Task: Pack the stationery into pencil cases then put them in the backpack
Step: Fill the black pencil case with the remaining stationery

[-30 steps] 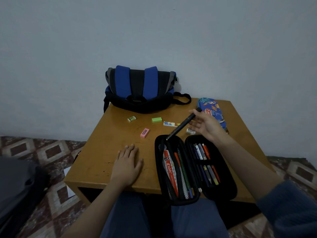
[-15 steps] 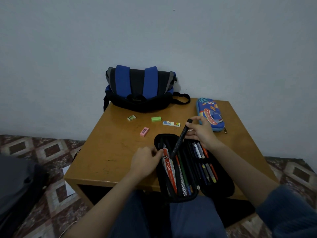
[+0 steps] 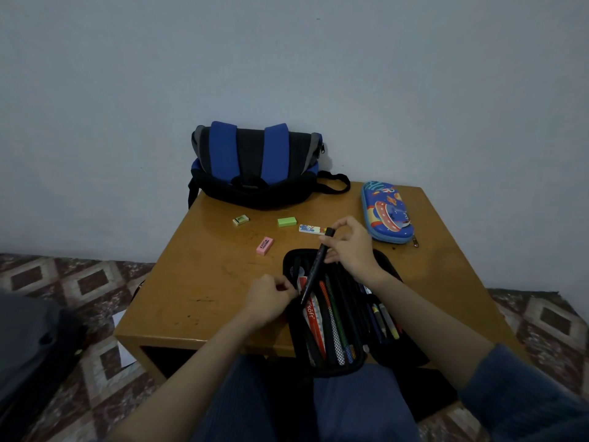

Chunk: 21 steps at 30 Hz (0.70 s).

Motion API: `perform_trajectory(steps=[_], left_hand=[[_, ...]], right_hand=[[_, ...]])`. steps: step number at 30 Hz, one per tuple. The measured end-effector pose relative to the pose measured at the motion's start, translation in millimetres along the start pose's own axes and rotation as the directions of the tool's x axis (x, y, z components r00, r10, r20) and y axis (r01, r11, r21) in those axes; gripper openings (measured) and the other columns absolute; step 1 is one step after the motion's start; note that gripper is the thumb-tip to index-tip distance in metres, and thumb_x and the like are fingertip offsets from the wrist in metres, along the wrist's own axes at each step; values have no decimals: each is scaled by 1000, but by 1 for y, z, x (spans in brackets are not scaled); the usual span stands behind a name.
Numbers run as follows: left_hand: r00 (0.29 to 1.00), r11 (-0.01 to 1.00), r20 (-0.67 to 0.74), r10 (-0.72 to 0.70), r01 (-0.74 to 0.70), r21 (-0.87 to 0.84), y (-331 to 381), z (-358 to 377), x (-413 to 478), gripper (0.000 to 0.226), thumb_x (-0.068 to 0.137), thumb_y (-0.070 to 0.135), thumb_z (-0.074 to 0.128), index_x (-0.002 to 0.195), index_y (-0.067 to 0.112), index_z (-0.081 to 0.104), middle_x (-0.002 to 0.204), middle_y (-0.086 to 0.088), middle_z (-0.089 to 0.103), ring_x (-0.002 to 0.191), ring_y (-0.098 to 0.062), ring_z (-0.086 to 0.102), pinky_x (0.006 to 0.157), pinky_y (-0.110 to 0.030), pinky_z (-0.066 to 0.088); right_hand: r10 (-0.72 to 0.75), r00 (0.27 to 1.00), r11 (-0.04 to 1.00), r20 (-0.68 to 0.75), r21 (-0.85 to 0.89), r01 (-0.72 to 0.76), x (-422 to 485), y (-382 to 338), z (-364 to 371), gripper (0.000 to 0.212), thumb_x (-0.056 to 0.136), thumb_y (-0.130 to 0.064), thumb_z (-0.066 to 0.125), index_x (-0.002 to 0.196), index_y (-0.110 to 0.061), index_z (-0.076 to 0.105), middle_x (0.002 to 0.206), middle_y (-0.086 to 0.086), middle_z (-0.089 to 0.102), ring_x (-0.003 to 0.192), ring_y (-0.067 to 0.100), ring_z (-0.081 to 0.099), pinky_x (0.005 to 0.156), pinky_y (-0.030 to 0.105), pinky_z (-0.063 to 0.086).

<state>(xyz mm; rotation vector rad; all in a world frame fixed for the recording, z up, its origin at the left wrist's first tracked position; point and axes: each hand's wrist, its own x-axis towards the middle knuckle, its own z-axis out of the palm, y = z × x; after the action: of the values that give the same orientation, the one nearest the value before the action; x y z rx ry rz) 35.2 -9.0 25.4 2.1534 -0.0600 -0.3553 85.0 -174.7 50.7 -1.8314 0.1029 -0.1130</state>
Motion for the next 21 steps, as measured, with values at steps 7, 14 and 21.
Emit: perform_trajectory(steps=[7, 14, 21], left_hand=[[999, 990, -22, -37, 33, -135, -2, 4, 2, 22, 91, 12, 55, 70, 18, 57, 74, 2, 58, 74, -12, 54, 63, -21, 41], [996, 988, -87, -21, 8, -152, -3, 4, 1, 14, 91, 13, 55, 79, 12, 62, 78, 0, 59, 76, -13, 53, 67, -23, 42], [998, 984, -60, -11, 0, -180, -4, 2, 1, 19, 91, 13, 56, 73, 16, 60, 77, 2, 59, 77, -11, 54, 66, -20, 43]], right_hand=[[188, 959, 981, 213, -92, -172, -6, -2, 16, 23, 84, 3, 62, 102, -6, 51, 77, 15, 62, 42, 11, 63, 45, 22, 54], [317, 883, 923, 346, -326, -204, -21, 8, 28, 34, 81, 7, 64, 114, -1, 57, 114, 28, 60, 57, 20, 65, 50, 19, 55], [394, 862, 899, 319, -329, -289, -23, 4, 30, 27, 91, 2, 50, 116, 9, 57, 103, 31, 65, 64, 22, 68, 52, 24, 57]])
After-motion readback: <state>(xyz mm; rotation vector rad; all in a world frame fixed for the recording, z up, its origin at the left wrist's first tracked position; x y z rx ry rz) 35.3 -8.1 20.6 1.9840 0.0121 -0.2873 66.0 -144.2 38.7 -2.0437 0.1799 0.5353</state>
